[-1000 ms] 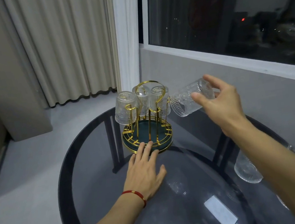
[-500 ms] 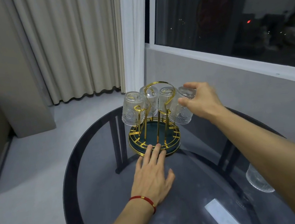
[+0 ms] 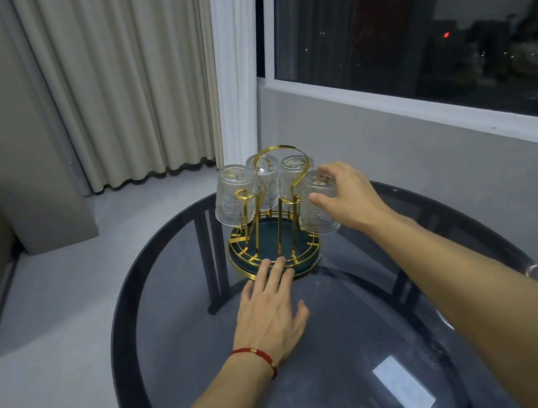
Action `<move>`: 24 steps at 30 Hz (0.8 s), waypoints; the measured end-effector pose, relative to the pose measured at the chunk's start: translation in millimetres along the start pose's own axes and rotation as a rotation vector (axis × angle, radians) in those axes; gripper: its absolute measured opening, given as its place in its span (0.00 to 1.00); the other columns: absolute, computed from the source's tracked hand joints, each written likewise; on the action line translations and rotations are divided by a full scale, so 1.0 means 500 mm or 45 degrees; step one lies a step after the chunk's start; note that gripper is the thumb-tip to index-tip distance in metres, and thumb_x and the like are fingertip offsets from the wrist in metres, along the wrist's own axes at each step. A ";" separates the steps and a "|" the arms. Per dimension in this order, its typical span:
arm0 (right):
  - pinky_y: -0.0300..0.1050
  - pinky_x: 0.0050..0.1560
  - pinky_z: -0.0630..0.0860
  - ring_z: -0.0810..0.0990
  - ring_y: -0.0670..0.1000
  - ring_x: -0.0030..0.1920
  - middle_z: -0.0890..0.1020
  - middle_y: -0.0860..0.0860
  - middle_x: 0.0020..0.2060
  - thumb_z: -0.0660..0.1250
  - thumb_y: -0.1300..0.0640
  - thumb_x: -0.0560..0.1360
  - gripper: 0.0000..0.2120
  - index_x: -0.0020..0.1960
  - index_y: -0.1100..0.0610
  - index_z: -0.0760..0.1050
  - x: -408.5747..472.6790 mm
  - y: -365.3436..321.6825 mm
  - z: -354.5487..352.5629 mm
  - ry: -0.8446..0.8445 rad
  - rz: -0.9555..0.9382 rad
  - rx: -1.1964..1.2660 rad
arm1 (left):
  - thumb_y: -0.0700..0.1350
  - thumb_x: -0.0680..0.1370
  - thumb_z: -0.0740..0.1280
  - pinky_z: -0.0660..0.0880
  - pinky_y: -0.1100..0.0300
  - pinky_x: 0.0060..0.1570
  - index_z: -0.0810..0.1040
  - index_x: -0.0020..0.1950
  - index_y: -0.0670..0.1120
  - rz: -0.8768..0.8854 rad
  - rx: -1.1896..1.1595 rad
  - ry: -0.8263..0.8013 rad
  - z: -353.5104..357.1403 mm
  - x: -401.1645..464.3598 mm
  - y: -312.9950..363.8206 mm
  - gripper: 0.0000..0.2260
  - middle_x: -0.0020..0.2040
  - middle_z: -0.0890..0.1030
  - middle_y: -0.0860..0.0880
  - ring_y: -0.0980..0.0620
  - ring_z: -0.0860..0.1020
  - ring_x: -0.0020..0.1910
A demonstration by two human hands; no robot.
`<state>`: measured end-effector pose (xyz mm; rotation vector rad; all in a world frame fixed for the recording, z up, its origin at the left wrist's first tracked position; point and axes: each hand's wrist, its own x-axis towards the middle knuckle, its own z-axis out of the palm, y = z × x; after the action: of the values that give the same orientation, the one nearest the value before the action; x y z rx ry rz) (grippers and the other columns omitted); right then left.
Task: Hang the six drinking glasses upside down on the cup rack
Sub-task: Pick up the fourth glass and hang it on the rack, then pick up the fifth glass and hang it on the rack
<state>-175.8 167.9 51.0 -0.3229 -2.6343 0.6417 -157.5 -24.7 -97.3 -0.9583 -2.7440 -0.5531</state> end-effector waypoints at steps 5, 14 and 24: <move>0.41 0.70 0.64 0.71 0.54 0.73 0.73 0.53 0.73 0.65 0.60 0.81 0.22 0.75 0.56 0.71 -0.152 0.026 -0.039 0.116 -0.096 0.041 | 0.55 0.82 0.59 0.57 0.45 0.78 0.51 0.83 0.57 0.014 0.005 0.006 -0.012 -0.010 0.009 0.31 0.84 0.56 0.52 0.48 0.49 0.83; 0.41 0.61 0.75 0.81 0.47 0.57 0.82 0.48 0.57 0.67 0.69 0.74 0.17 0.58 0.55 0.83 -0.464 0.136 -0.163 0.351 0.023 0.229 | 0.48 0.76 0.72 0.65 0.54 0.73 0.64 0.81 0.52 0.242 -0.473 -0.018 -0.030 -0.023 0.195 0.34 0.76 0.72 0.48 0.48 0.68 0.75; 0.28 0.47 0.72 0.82 0.43 0.49 0.84 0.46 0.51 0.62 0.75 0.74 0.20 0.52 0.55 0.84 -0.502 0.209 -0.219 0.589 0.174 0.331 | 0.48 0.72 0.78 0.69 0.53 0.72 0.51 0.84 0.49 0.010 -0.947 -0.386 -0.004 0.071 0.440 0.48 0.79 0.66 0.45 0.47 0.67 0.76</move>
<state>108.6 222.3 6.0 -0.5073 -2.0766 0.8300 -46.3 153.5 -22.6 -1.2746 -2.8059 -1.6161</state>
